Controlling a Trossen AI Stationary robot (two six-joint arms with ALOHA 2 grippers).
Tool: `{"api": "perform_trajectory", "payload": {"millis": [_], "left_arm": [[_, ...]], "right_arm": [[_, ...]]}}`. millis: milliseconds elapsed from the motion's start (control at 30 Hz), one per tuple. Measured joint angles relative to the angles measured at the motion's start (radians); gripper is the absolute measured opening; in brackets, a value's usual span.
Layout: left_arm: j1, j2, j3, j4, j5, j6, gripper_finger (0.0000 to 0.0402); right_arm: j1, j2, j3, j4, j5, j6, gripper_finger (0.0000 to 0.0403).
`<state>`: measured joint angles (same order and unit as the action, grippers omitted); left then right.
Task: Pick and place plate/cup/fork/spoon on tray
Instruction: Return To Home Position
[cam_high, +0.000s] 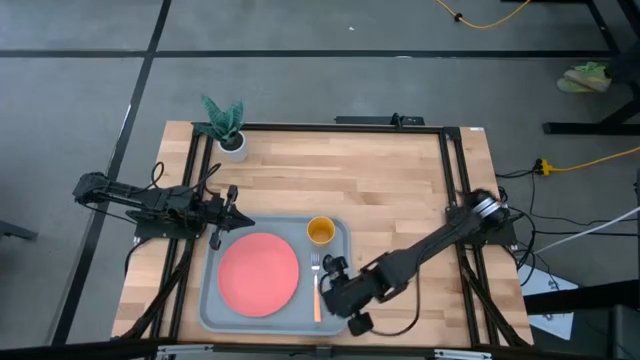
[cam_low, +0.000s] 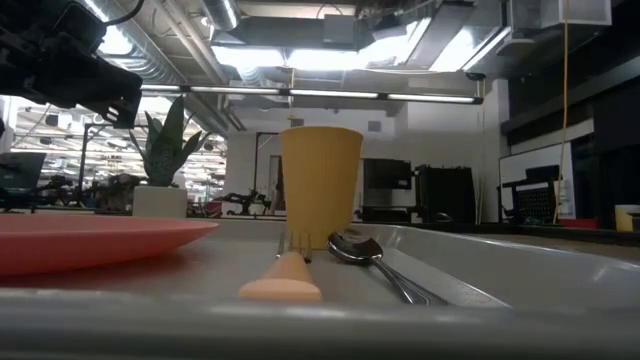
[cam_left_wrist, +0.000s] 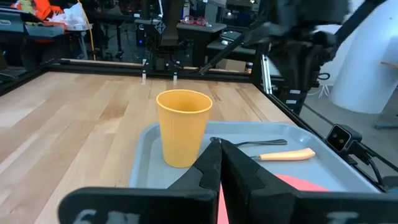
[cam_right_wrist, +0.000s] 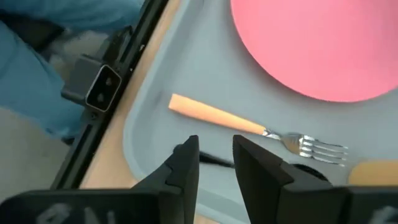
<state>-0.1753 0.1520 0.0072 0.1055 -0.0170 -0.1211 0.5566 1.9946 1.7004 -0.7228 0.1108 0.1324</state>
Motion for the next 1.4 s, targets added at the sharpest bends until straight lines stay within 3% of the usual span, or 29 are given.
{"api": "perform_trajectory", "payload": {"millis": [200,400,533,767,1033,1400], "left_arm": [[0.0,0.0,0.0,0.0,0.0,0.0,0.0],[0.0,0.0,0.0,0.0,0.0,0.0,0.0],[0.0,0.0,0.0,0.0,0.0,0.0,0.0],[0.0,0.0,0.0,0.0,0.0,0.0,0.0],[0.0,0.0,0.0,0.0,0.0,0.0,0.0],[0.0,0.0,0.0,0.0,0.0,0.0,0.0]], "right_arm": [[-0.014,-0.293,-0.522,0.413,0.004,0.093,0.0103],[-0.045,-0.623,-0.965,0.659,0.102,0.13,0.0103],[-0.083,-0.829,-1.174,0.765,0.106,0.2,0.0103],[-0.096,-1.092,-1.479,0.957,0.099,0.159,0.0103],[-0.156,-1.278,-1.689,1.096,0.011,0.142,0.0103],[-0.241,-1.548,-1.694,0.891,-0.032,-0.014,0.0103]]}}
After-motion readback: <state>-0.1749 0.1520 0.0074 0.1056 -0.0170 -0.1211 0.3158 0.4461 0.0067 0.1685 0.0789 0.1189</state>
